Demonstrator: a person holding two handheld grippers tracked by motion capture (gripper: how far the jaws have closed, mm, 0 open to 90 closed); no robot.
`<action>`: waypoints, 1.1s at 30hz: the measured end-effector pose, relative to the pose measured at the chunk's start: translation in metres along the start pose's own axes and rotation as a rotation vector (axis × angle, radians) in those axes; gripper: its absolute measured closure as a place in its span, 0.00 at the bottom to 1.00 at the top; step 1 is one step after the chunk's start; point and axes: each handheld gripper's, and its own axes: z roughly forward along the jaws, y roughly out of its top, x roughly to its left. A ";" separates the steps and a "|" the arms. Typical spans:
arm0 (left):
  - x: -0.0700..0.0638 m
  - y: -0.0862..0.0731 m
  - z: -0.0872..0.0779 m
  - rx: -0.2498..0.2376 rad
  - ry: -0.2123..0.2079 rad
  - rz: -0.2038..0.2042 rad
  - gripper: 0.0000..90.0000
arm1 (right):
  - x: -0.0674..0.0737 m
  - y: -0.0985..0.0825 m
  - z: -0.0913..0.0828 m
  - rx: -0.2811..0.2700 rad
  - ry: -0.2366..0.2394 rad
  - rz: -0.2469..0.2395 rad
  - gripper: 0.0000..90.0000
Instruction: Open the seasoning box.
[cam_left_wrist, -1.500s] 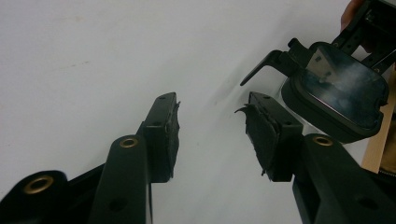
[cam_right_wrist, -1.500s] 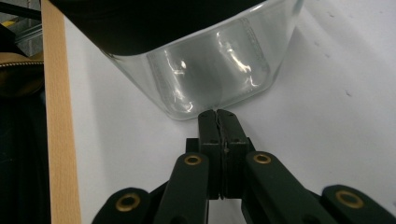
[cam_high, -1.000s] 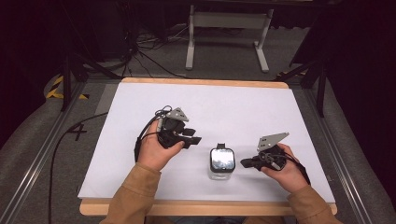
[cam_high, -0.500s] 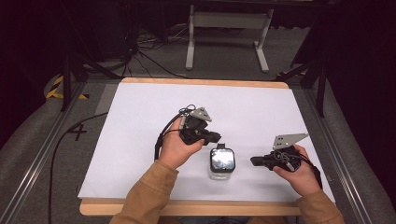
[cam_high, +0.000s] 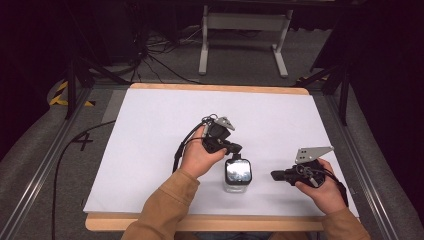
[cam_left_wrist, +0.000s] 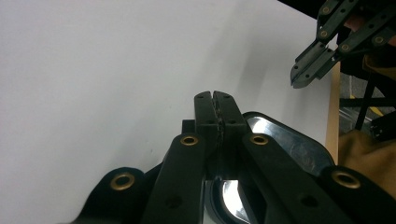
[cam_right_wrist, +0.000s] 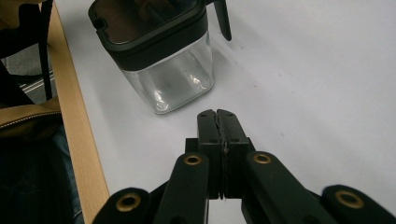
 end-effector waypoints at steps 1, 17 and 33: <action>0.000 0.000 0.001 0.005 0.001 0.000 1.00 | 0.000 0.000 0.000 -0.002 0.002 -0.001 1.00; 0.002 -0.001 0.002 0.015 -0.001 -0.016 1.00 | 0.004 0.002 0.004 0.000 0.017 -0.015 1.00; 0.004 -0.001 0.003 0.018 -0.002 -0.041 1.00 | 0.021 0.013 0.011 -0.010 0.040 -0.064 1.00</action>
